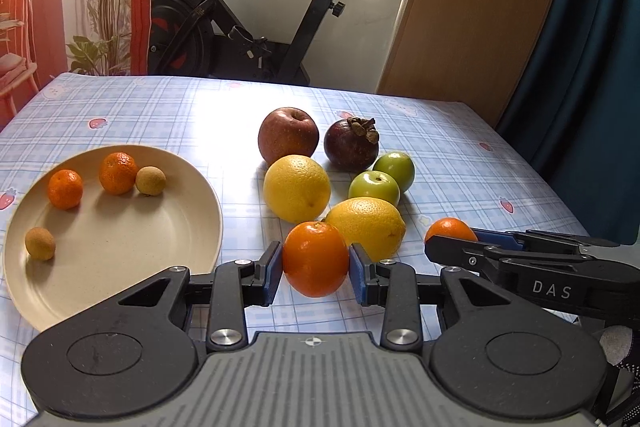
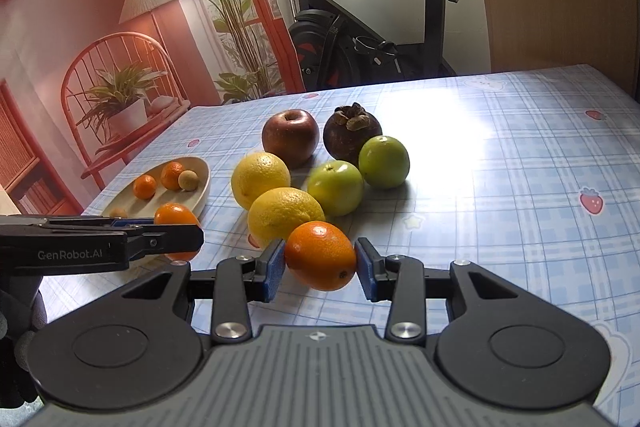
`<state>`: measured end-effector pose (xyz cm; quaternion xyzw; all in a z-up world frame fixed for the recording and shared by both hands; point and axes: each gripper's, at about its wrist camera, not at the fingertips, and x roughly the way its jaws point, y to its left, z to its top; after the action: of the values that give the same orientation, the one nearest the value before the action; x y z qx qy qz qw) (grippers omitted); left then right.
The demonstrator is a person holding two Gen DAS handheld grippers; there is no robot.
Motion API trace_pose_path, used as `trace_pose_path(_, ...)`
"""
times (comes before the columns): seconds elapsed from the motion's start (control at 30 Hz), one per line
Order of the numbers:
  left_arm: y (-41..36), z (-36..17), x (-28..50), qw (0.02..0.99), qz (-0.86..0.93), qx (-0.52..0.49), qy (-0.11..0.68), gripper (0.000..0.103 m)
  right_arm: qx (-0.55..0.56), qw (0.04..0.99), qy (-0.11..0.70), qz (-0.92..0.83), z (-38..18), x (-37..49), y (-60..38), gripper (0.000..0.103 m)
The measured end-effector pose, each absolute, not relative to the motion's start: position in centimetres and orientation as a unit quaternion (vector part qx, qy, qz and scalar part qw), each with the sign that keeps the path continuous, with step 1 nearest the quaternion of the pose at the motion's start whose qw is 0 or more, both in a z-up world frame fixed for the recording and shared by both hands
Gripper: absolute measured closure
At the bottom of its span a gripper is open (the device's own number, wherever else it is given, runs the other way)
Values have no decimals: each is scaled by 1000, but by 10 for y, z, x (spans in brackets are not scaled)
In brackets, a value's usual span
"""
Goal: Organize fruits
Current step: 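Carry both held mandarins over the cream plate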
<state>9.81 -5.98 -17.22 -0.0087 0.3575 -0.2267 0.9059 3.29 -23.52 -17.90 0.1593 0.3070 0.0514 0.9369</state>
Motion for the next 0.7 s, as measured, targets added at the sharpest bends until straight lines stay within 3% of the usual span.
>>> trace_pose_path(0.3, -2, -132, 116, 931, -161, -21, 328, 66, 99, 942, 288, 138, -141, 90, -181, 62)
trace_pose_path(0.7, 79, -141, 181, 919, -82, -37, 383, 66, 30, 932, 308, 186, -157, 158, -123, 62)
